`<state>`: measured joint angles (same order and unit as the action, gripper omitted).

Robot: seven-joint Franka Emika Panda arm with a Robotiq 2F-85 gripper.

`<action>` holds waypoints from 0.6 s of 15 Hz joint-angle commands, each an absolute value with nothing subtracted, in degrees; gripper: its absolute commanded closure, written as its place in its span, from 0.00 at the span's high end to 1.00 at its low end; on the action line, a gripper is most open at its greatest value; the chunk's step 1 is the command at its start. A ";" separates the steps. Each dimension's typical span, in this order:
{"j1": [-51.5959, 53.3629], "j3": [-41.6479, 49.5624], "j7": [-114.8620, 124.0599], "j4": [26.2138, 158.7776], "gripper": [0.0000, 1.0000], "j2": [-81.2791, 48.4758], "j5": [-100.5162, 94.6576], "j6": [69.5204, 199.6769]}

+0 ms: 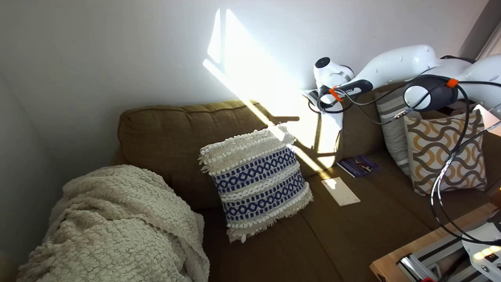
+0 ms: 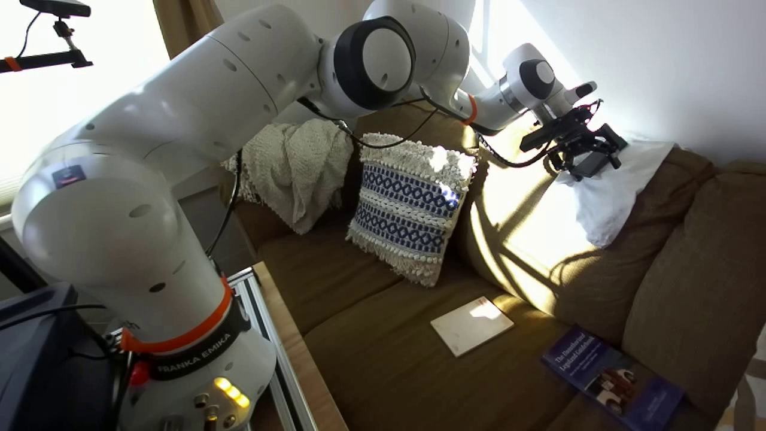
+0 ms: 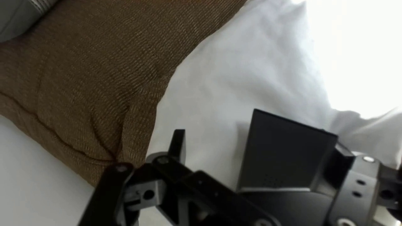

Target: Turn the remote control over

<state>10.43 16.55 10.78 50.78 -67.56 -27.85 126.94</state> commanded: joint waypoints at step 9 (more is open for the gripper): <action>12.23 20.24 14.19 46.81 0.93 -68.15 -29.07 122.87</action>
<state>11.87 19.48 12.75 48.33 -67.44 -27.90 125.28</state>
